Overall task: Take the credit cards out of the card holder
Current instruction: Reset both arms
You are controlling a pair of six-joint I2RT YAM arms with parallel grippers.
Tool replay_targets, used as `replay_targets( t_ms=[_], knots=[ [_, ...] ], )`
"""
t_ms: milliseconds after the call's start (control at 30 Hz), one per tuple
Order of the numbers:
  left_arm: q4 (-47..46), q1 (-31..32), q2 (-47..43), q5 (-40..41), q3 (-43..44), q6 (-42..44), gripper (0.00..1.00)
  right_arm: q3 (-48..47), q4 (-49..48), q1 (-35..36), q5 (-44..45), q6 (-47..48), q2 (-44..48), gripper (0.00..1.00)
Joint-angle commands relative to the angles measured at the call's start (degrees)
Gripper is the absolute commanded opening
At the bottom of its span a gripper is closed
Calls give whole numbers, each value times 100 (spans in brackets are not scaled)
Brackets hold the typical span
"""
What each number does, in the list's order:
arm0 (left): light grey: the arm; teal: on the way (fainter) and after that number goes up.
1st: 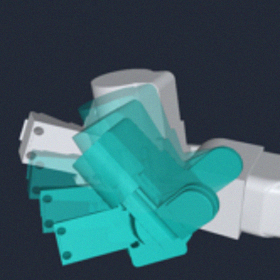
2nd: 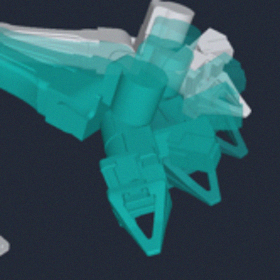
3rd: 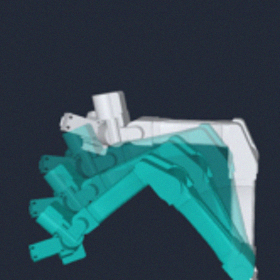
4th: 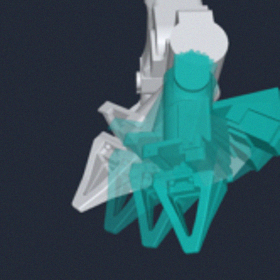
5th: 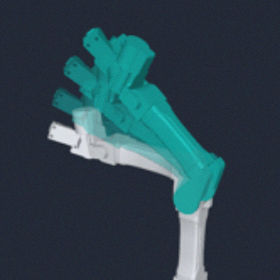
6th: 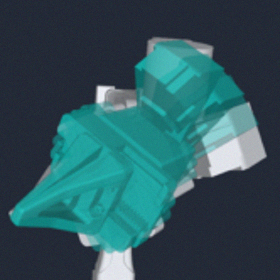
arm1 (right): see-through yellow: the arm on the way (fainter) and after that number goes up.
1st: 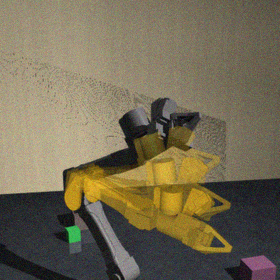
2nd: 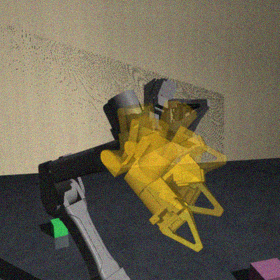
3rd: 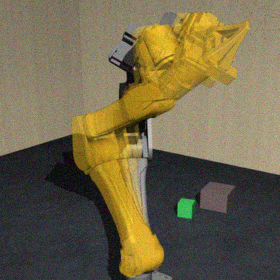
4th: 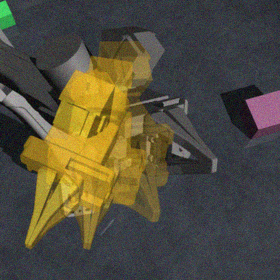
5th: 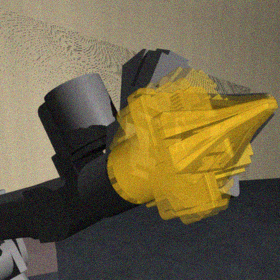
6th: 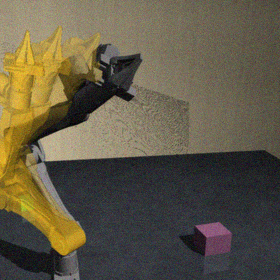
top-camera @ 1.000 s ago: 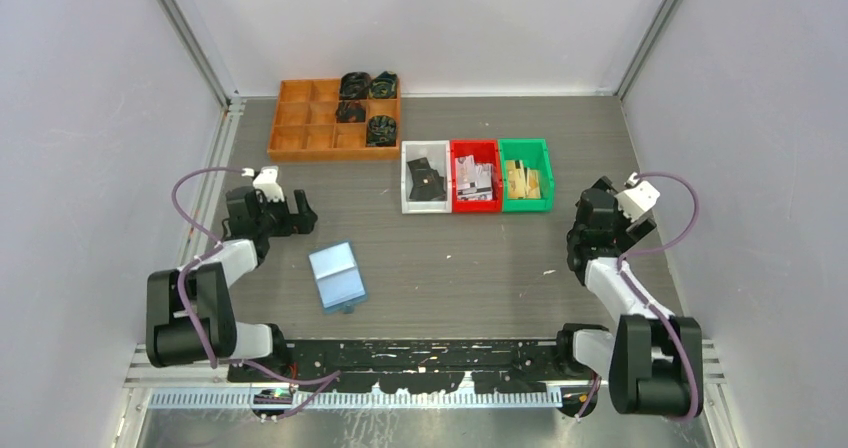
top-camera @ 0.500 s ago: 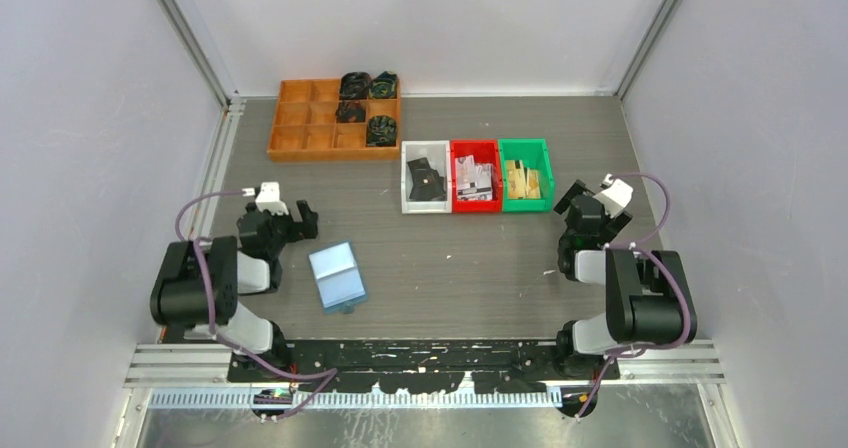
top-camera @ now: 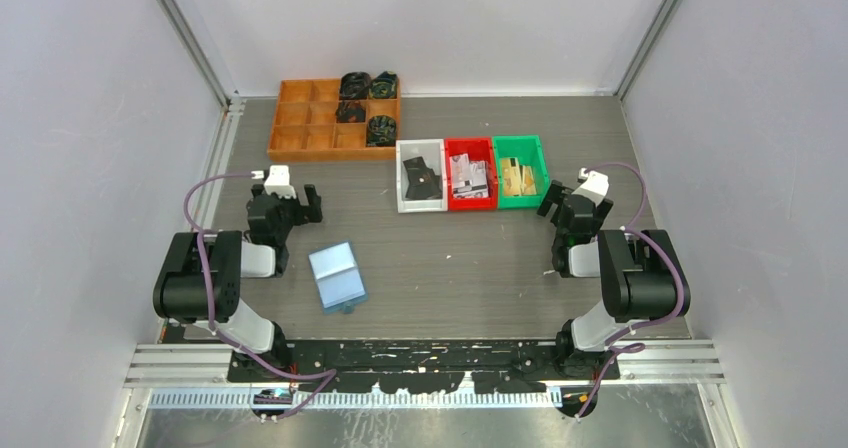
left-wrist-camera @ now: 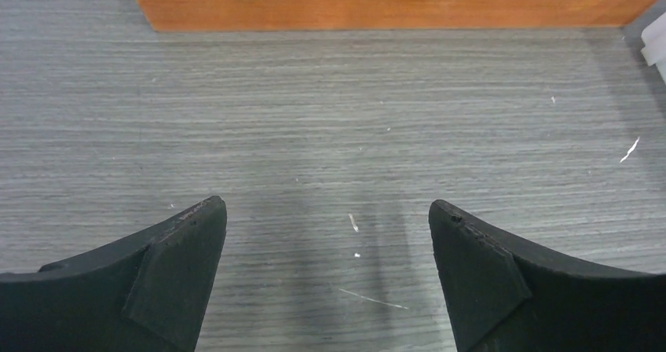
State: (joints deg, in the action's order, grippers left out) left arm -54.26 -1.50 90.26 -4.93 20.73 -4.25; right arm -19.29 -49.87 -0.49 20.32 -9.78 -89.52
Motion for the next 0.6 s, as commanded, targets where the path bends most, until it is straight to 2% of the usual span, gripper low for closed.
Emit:
replay_targets(
  t_ms=[0,567],
  knots=[
    [1,18,-151,155,-5,128,100,-22,-484,32,-214,116,113,99],
    [21,18,-149,151,19,144,100,-101,-394,32,-230,143,56,99]
  ],
)
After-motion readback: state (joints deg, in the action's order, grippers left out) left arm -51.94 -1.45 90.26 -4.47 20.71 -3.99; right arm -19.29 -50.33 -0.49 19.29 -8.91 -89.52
